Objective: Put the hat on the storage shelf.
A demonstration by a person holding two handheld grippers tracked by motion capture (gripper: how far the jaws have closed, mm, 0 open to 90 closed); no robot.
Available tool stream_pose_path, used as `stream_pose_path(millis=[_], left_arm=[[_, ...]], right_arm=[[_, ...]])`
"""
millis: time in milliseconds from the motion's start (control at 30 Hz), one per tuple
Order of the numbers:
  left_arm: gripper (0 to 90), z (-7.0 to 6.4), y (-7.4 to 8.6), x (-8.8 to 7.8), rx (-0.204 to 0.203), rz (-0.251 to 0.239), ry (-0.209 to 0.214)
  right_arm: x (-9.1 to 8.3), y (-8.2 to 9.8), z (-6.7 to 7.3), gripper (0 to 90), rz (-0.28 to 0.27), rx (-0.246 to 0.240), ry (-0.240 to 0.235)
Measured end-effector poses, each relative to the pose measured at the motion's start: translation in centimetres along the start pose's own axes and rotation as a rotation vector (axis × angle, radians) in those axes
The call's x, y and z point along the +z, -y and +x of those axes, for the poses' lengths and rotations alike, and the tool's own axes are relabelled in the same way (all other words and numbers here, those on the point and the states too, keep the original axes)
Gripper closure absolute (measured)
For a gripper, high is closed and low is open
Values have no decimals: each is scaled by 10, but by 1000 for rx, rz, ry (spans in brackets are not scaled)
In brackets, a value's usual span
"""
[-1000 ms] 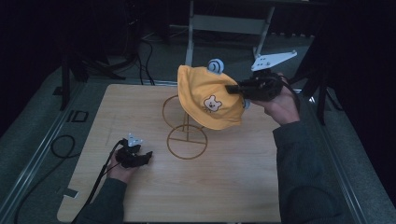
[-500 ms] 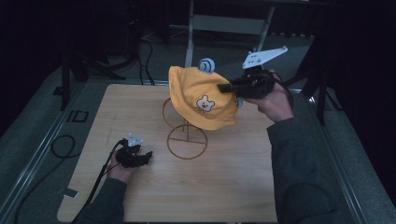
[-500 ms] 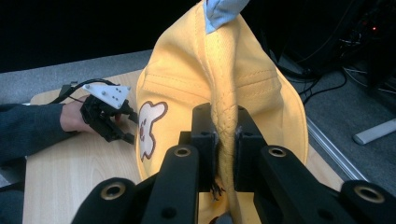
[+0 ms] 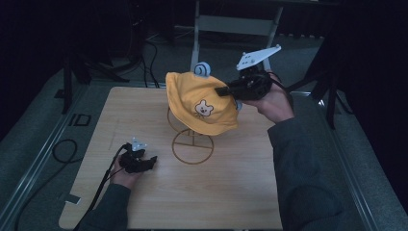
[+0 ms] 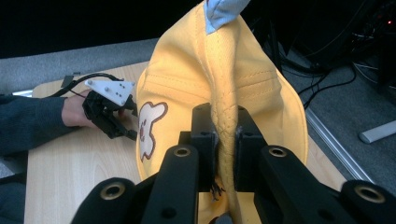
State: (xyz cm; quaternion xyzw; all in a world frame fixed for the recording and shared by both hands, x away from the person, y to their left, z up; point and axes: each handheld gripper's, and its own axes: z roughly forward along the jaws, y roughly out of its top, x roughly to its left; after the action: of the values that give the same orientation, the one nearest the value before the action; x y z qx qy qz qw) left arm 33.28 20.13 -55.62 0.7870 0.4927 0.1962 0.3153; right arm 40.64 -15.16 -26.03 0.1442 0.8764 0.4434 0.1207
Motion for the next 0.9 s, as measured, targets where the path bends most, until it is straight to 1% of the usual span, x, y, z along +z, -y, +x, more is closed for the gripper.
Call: stream_pose_path(millis=[100, 200, 333, 600, 900], left_arm=[[411, 0, 0, 0, -1, 0, 0], [411, 0, 0, 0, 0, 1, 0], [411, 0, 0, 0, 3, 4, 0], [411, 0, 0, 0, 1, 4, -1], [411, 0, 0, 0, 0, 4, -1]], right_arm=[[5, -3, 1, 819, 11, -7, -5], [11, -7, 2, 819, 18, -4, -8], [19, -13, 3, 812, 41, -6, -8], [41, -18, 0, 801, 68, 13, -8], [61, -28, 3, 799, 75, 23, -7]])
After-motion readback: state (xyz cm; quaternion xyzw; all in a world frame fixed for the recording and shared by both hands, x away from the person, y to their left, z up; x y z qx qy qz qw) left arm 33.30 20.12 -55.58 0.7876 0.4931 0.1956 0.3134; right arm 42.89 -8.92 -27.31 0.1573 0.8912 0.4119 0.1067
